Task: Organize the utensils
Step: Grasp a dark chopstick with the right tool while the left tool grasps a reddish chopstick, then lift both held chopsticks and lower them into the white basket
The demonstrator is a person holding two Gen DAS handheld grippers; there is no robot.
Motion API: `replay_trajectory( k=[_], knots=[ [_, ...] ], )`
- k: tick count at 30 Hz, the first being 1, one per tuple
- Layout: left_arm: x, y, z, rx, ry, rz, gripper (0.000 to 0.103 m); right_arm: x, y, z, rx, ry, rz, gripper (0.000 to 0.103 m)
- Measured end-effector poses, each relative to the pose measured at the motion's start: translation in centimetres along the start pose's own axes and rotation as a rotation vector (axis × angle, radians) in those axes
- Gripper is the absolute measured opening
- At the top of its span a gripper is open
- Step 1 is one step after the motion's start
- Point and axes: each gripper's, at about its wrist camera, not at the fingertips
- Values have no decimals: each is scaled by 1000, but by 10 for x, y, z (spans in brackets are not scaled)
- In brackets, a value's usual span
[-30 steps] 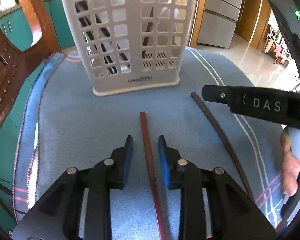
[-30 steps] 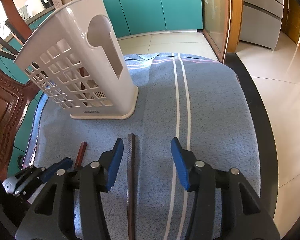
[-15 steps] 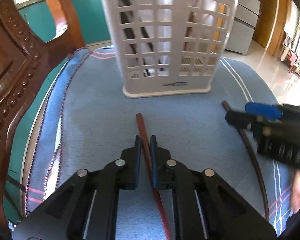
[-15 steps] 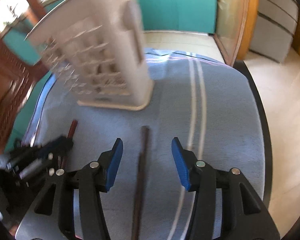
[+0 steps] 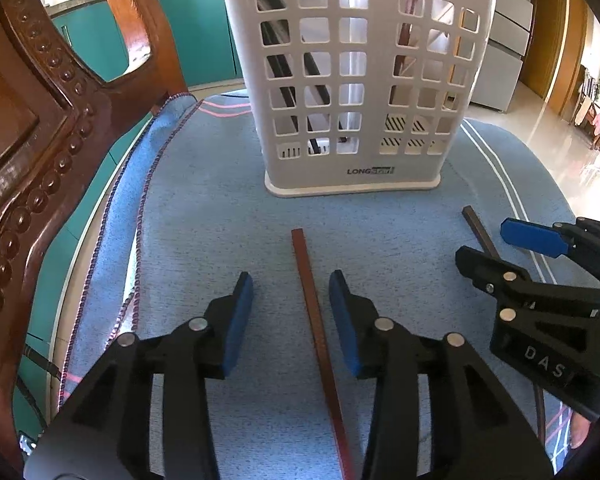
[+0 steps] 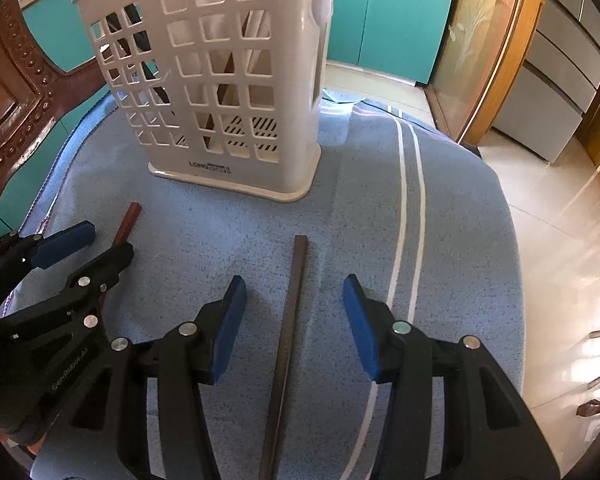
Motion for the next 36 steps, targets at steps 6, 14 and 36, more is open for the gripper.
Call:
replay_trajectory(
  k=[6, 14, 36],
  knots=[
    [-2, 3, 2, -13, -2, -45, 41, 1, 2, 1, 12, 0, -6, 50],
    [-1, 7, 10, 0, -55, -45, 8, -1, 12, 5, 57, 62, 3, 8],
    [-234, 108, -45, -135, -190, 618, 7, -259, 73, 73, 204, 399, 789, 7]
  ],
)
Point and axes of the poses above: each gripper's, at about its wrist camera, not at the fingertips, and x roughly the way its jaws point, z to its right, y to its top, and after that the axes turned 1 degree about -x, right-handed
